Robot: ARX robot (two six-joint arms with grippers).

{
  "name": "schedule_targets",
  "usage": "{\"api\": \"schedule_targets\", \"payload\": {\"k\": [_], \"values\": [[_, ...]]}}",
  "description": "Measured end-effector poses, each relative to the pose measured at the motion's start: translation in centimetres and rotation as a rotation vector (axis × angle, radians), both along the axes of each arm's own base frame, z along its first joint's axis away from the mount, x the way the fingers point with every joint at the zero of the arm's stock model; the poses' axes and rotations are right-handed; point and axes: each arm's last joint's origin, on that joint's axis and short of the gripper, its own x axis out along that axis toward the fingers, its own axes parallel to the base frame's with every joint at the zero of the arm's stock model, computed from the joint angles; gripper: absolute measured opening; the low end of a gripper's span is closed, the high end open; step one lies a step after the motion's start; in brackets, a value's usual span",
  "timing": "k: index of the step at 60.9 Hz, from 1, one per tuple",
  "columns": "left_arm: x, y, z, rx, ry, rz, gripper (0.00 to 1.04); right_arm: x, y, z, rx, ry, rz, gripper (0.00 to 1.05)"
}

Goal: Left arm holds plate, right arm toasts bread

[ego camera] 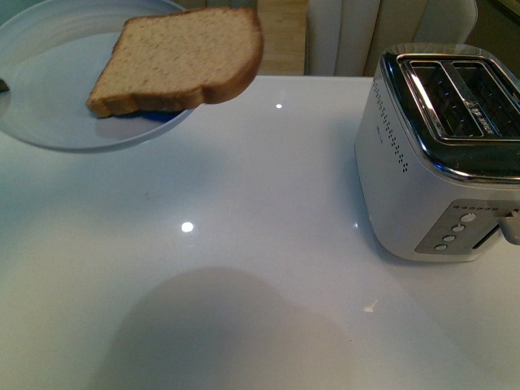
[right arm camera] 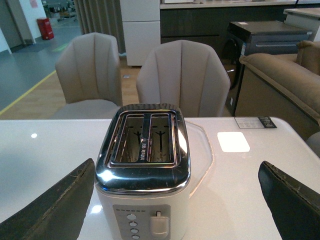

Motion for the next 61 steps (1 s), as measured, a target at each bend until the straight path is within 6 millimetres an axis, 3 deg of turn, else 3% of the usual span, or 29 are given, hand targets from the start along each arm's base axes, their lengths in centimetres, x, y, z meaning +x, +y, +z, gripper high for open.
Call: {"api": "schedule_targets", "payload": {"k": [15, 37, 47, 53, 61], "values": [[0.3, -4.9, 1.8, -0.031, 0.009, -0.053, 0.03, 0.0, 0.0, 0.0, 0.0, 0.0, 0.0, 0.96], [-0.4, -7.6, 2.5, -0.068, 0.016, -0.089, 0.03, 0.0, 0.0, 0.0, 0.003, 0.004, 0.002, 0.96], [-0.5, -8.1, 2.6, -0.075, 0.017, -0.096, 0.03, 0.2, 0.1, -0.5, 0.26, 0.632, -0.004, 0.96], [-0.6, -8.2, 2.7, -0.085, 0.021, -0.095, 0.03, 0.4, 0.2, -0.8, 0.33, 0.706, -0.011, 0.96], [-0.6, -8.2, 2.7, -0.089, 0.024, -0.092, 0.03, 1.9, 0.5, 0.7, 0.395, 0.656, 0.009, 0.96]]}}
